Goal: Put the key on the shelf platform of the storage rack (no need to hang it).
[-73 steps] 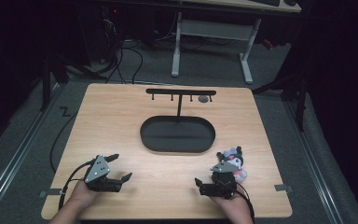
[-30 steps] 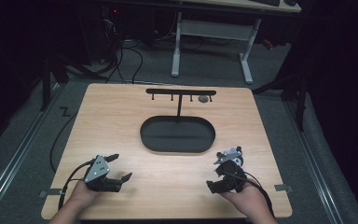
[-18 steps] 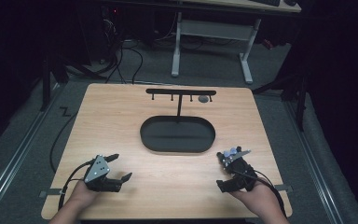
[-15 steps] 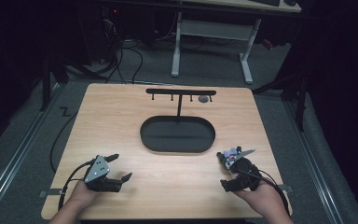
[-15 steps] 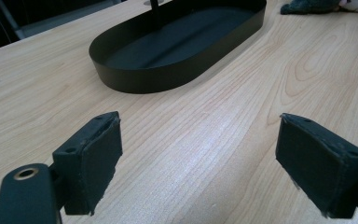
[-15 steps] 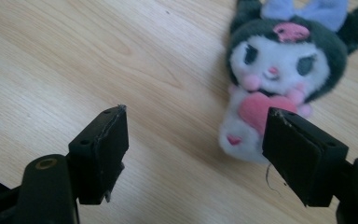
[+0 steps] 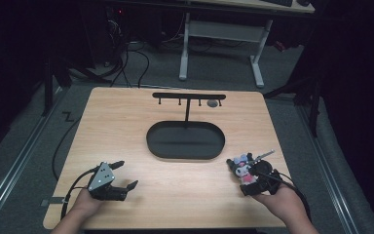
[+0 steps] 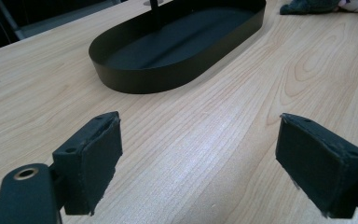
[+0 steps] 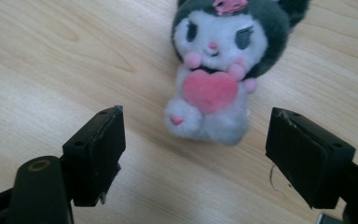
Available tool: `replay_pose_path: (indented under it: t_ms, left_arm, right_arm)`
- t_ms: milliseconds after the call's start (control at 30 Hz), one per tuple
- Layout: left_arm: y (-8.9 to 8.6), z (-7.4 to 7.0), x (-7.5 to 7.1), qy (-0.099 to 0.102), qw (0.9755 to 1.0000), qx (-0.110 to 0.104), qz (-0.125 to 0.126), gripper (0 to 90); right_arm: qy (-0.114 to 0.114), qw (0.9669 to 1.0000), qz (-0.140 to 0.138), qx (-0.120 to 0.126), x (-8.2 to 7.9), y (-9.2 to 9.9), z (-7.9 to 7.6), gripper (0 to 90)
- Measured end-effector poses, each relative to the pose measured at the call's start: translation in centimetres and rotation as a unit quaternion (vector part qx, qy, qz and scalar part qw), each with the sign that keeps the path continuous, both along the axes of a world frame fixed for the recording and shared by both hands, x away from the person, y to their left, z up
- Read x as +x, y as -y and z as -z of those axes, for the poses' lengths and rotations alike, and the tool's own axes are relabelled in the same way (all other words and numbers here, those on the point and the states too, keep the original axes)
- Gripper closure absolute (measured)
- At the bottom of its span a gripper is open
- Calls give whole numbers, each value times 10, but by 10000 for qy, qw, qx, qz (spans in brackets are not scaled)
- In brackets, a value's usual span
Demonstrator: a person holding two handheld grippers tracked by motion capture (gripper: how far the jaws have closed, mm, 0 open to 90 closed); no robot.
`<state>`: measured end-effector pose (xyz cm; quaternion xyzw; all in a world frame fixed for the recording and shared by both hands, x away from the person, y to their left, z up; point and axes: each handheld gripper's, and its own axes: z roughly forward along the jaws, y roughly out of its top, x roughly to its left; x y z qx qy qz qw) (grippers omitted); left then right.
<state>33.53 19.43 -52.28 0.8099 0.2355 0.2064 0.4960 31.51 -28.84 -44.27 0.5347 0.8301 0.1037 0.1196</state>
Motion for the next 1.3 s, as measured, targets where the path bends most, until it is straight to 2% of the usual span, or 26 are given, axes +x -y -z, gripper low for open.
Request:
replay_pose_path:
  t_ms: [100, 400, 567, 800, 933, 1167, 1300]
  left_arm:
    - [0, 0, 0, 0, 10000, -2, 2, 154]
    - [0, 0, 0, 2, 10000, 2, -2, 154]
    - [0, 0, 0, 1, 10000, -1, 0, 154]
    - [0, 0, 0, 7, 10000, -5, 0, 154]
    - [0, 0, 0, 13, 10000, 15, 4, 154]
    - [0, 0, 0, 15, 10000, 21, 3, 154]
    - [0, 0, 0, 17, 10000, 28, 5, 154]
  right_arm:
    - [-15, 10000, 41, -13, 2, 2, 0, 197]
    - [-195, 9997, 176, 10, 11, 6, 14, 172]
    - [-221, 9995, 196, 87, 16, 5, 20, 224]
    - [-274, 9992, 281, 47, 18, 6, 27, 266]
    - [-245, 9990, 378, 49, 19, 6, 31, 322]
    - [-238, 9989, 389, 103, 18, 7, 35, 396]
    - [-200, 9989, 406, 108, 17, 7, 36, 413]
